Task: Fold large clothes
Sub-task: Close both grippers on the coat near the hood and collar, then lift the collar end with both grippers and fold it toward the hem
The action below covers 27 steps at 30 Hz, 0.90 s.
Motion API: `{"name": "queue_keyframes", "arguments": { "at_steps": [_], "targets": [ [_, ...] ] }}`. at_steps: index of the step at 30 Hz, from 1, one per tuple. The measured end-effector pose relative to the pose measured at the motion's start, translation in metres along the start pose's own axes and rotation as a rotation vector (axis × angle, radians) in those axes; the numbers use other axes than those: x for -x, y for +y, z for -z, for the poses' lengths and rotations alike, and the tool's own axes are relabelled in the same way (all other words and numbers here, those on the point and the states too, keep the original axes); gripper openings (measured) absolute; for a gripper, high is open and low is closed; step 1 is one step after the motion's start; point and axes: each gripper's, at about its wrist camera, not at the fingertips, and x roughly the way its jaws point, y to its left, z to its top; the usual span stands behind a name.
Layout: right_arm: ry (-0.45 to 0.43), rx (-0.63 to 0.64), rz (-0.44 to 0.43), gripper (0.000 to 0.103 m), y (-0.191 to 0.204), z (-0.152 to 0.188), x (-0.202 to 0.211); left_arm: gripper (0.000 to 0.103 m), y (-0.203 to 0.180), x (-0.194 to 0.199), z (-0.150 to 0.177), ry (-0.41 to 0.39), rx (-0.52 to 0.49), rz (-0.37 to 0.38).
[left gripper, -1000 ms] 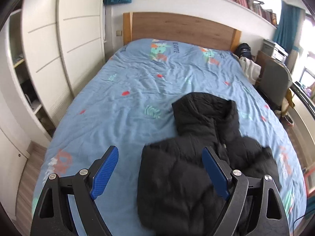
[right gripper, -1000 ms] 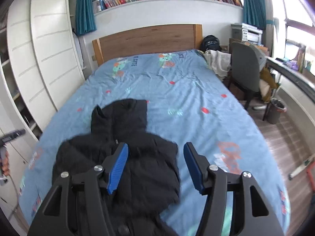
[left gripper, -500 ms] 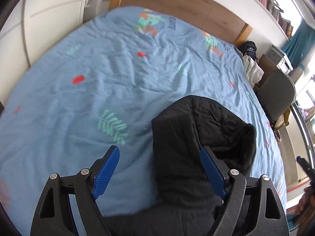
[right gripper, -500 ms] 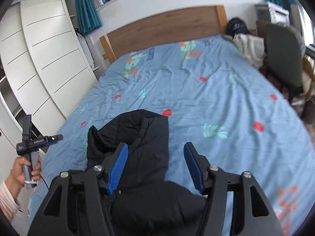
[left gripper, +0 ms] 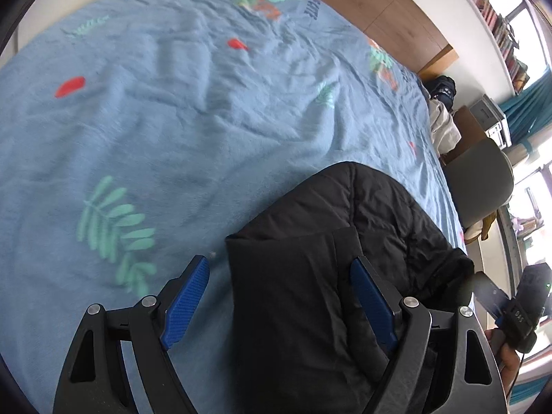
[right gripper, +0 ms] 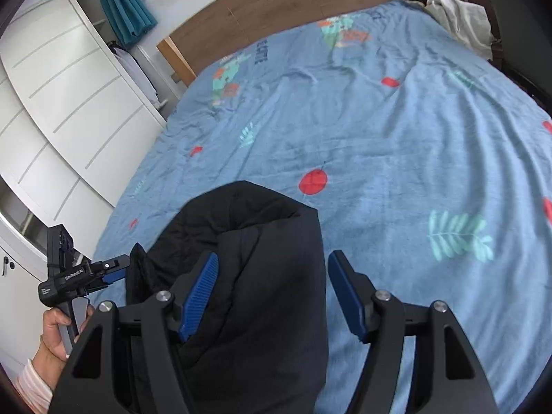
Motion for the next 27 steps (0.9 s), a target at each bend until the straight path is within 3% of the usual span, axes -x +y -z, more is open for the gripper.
{"name": "queue_keyframes", "arguments": {
  "at_steps": [4, 8, 10, 12, 13, 14, 17, 21, 27],
  "targets": [
    [0.026, -0.008, 0.002, 0.065, -0.006, -0.002, -0.025, 0.081, 0.003, -0.019, -0.003, 0.016, 0.026, 0.016],
    [0.040, -0.034, -0.002, 0.065, -0.014, -0.007, -0.044, 0.073, 0.004, -0.033, -0.004, 0.032, 0.043, 0.031],
    [0.048, -0.051, -0.006, 0.065, -0.019, -0.009, -0.050, 0.068, 0.004, -0.038, -0.004, 0.035, 0.046, 0.027],
    [0.063, -0.054, 0.008, 0.065, -0.020, -0.010, -0.057, 0.058, 0.005, -0.042, -0.004, 0.043, 0.055, 0.029],
    [0.066, -0.044, 0.018, 0.061, -0.019, -0.011, -0.059, 0.054, 0.005, -0.043, -0.004, 0.047, 0.056, 0.031],
    [0.077, -0.035, 0.021, 0.044, -0.018, -0.011, -0.062, 0.046, 0.005, -0.044, -0.003, 0.052, 0.052, 0.030],
    [0.110, -0.006, 0.032, 0.021, -0.011, -0.011, -0.063, 0.030, 0.002, -0.043, -0.001, 0.060, 0.032, 0.015],
    [0.121, 0.030, 0.045, 0.015, 0.004, -0.012, -0.051, 0.021, -0.008, -0.033, 0.002, 0.053, 0.007, -0.022],
    [0.117, 0.120, 0.054, 0.014, 0.038, -0.014, -0.004, 0.018, -0.031, 0.006, 0.012, 0.006, -0.033, -0.021]
  ]
}}
